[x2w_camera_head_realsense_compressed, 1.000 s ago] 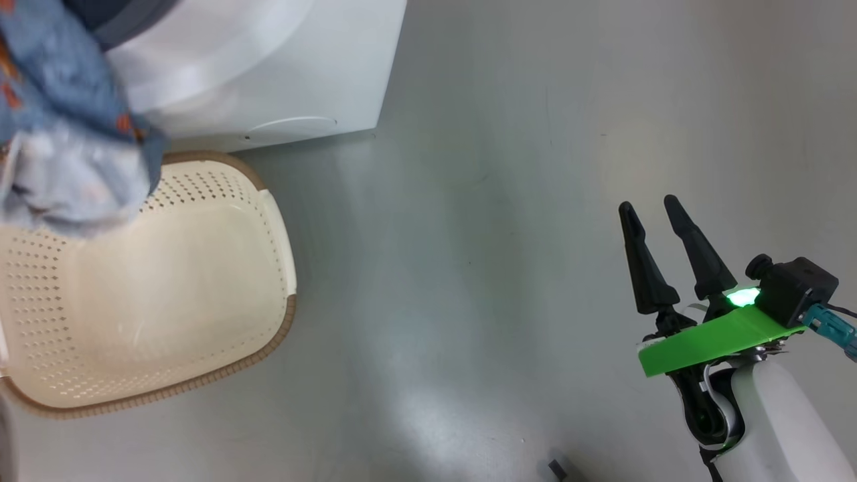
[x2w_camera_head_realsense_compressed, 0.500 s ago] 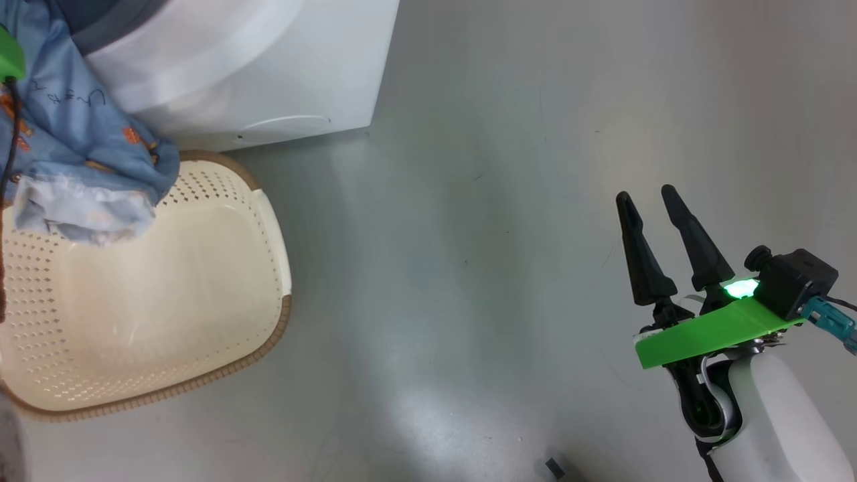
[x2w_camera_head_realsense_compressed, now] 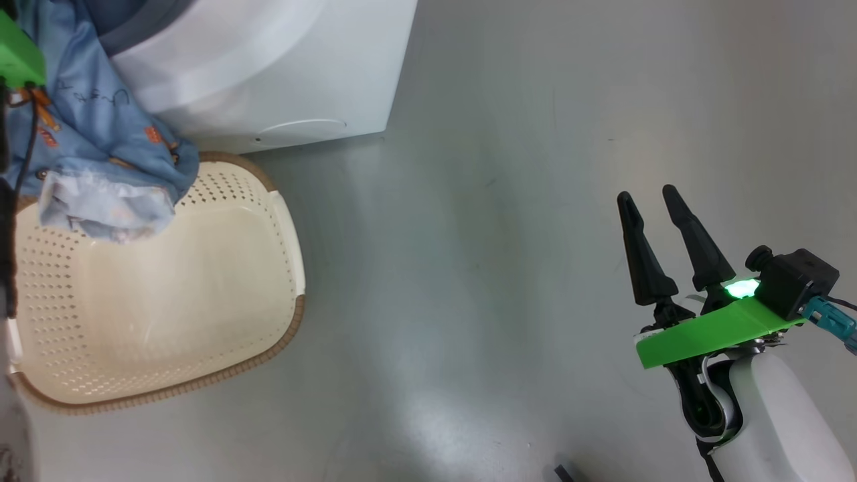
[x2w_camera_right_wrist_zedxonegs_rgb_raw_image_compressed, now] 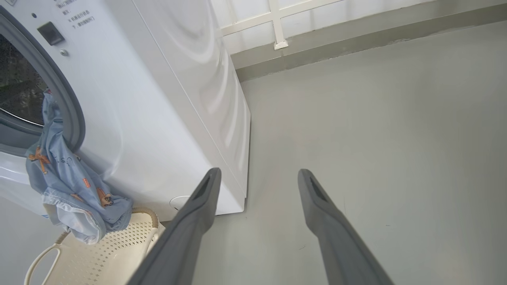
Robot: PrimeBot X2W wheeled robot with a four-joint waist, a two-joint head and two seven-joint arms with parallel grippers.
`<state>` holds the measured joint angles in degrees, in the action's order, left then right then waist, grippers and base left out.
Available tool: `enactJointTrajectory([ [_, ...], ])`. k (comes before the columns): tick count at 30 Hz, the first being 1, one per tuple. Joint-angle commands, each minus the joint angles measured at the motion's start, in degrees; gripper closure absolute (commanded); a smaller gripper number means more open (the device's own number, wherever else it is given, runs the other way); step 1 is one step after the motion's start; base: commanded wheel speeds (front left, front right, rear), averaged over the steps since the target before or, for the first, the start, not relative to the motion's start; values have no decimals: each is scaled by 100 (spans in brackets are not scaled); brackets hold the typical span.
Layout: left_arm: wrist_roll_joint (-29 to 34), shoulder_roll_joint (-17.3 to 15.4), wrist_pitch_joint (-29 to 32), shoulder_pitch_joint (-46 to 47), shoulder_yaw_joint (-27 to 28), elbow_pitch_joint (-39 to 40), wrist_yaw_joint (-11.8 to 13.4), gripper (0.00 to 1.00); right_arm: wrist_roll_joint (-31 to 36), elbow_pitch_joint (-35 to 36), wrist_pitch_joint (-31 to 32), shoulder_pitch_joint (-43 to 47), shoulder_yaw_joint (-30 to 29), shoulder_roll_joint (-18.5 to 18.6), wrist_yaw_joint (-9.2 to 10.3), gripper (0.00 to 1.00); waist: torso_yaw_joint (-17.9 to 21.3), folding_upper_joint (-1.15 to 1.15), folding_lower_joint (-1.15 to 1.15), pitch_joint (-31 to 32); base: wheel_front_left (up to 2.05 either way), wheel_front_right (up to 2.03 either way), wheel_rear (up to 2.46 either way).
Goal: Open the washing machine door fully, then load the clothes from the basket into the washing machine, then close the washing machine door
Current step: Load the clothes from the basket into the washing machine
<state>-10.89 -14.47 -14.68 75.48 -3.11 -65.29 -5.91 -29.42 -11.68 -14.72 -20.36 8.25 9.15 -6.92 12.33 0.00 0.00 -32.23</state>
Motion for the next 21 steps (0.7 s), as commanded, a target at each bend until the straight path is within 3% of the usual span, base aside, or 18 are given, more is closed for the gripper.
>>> enactJointTrajectory([
  [1, -14, -208, -31, -67, 40, 149, -44, 0, -45, 119, -28, 79, 79, 59, -57, 0, -26, 0, 0, 16, 0, 0, 0],
  [8, -124, -64, -31, -438, 154, 526, -81, 0, -30, 122, -28, 83, 61, 95, -57, 0, -133, 0, 0, 96, 0, 0, 0],
  [21, -62, 291, -32, -1717, 584, 2009, -118, 0, -10, 135, -28, 162, -38, 202, -57, 0, -370, 0, 0, 261, 0, 0, 0],
])
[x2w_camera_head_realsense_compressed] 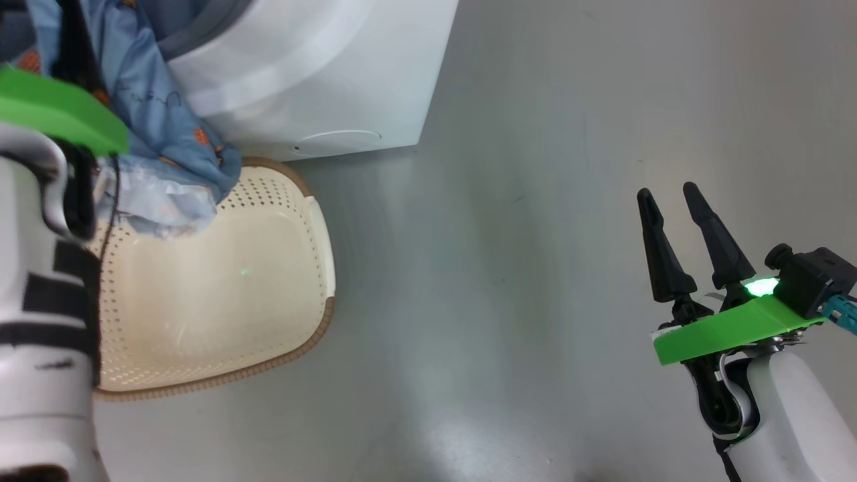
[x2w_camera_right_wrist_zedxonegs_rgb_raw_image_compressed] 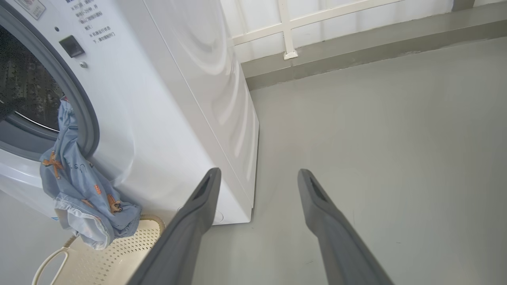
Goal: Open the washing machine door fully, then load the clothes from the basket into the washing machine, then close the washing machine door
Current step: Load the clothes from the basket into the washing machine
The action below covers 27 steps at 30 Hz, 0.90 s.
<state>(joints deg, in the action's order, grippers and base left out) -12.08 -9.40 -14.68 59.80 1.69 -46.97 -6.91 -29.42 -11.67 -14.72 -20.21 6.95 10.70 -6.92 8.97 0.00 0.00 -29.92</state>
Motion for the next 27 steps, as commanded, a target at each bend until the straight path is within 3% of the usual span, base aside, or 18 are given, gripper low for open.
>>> enactJointTrajectory([
  [1, 70, -190, -32, -254, 141, 277, -21, 0, -10, 136, -28, 149, 91, 53, -57, 0, -43, 0, 0, 39, 0, 0, 0],
  [27, 253, 466, -32, -3354, 681, 2659, -57, 0, 16, 256, -28, 318, -123, 214, -57, 0, -325, 0, 0, 79, 0, 0, 0],
])
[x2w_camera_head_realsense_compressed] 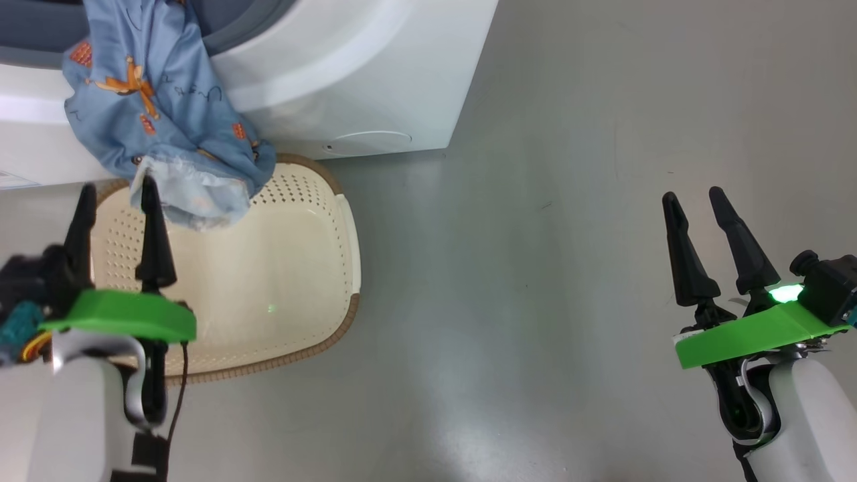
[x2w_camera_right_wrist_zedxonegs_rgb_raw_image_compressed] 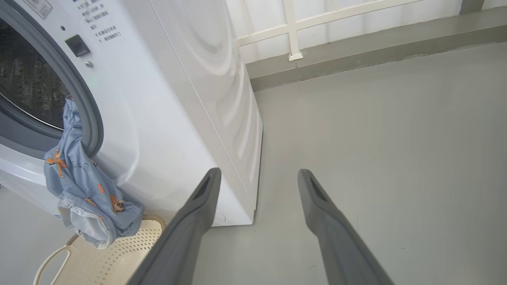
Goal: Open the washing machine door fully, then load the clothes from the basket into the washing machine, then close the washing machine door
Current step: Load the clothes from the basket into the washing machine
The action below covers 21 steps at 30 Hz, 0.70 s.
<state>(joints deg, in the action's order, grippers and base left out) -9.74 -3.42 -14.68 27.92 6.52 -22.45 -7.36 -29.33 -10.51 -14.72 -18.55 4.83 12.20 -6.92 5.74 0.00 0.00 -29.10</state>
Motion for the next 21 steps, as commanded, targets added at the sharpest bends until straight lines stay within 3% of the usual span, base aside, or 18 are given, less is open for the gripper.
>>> enactJointTrajectory([
  [1, 4, -117, -32, -261, 232, 270, -12, 0, 6, 138, -28, 148, 92, 67, -57, 0, -5, 0, 0, -6, 0, 0, 0],
  [10, -35, -2, -32, -681, 356, 675, -13, 0, 2, 143, -28, 116, 105, 83, -57, 0, -35, 0, 0, -41, 0, 0, 0],
  [21, -123, -1, -32, -336, 214, 7, -13, 0, -6, 175, -28, 36, 125, 76, -57, 0, 7, 0, 0, -229, 0, 0, 0],
])
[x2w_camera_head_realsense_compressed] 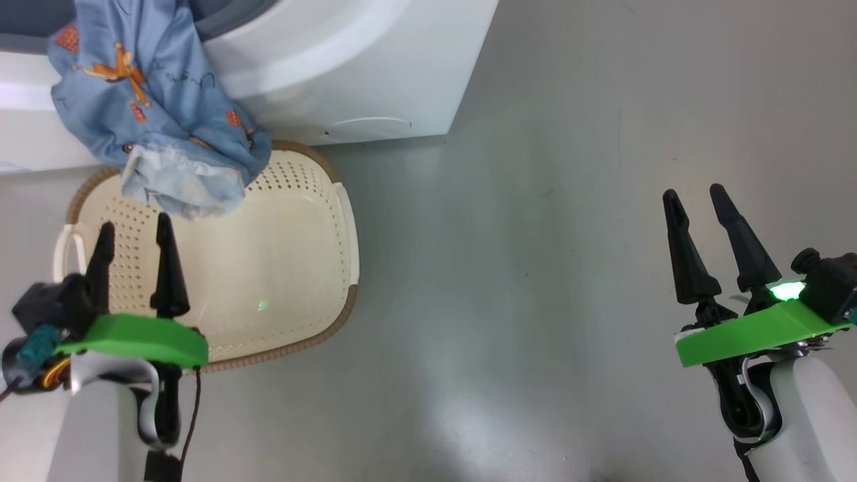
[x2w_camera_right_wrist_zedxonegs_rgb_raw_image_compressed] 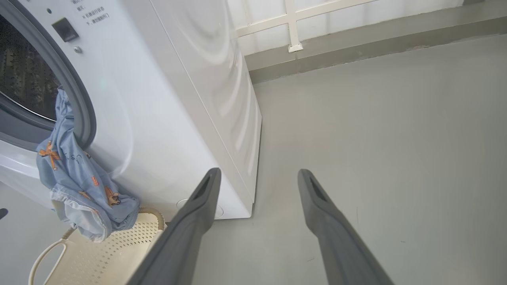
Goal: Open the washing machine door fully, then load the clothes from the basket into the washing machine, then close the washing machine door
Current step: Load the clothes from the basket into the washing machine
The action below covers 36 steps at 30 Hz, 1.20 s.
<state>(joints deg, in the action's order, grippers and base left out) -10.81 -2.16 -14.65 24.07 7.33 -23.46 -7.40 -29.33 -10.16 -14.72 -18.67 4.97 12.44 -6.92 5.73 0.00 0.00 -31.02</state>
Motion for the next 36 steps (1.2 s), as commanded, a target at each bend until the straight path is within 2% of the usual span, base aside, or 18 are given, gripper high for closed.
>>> enactJointTrajectory([
  [1, -39, -140, -35, 122, 106, -22, -8, 0, -4, 143, -28, 41, 113, 46, -57, 0, 14, 0, 0, -63, 0, 0, 0],
  [17, -446, -336, -35, 1735, -309, -2291, -9, 0, 6, 186, -28, -230, 243, -13, -57, 0, 145, 0, 0, -552, 0, 0, 0],
  [21, -546, -472, -35, 2117, -431, -2704, -9, 0, 0, 171, -28, -286, 319, -31, -57, 0, 234, 0, 0, -638, 0, 0, 0],
  [28, -622, -593, -35, 2617, -785, -3157, -9, 0, -13, 158, -28, -327, 388, -52, -57, 0, 358, 0, 0, -749, 0, 0, 0],
  [36, -752, -626, -35, 2972, -1055, -3305, -9, 0, -20, 176, -28, -364, 429, -81, -57, 0, 444, 0, 0, -846, 0, 0, 0],
])
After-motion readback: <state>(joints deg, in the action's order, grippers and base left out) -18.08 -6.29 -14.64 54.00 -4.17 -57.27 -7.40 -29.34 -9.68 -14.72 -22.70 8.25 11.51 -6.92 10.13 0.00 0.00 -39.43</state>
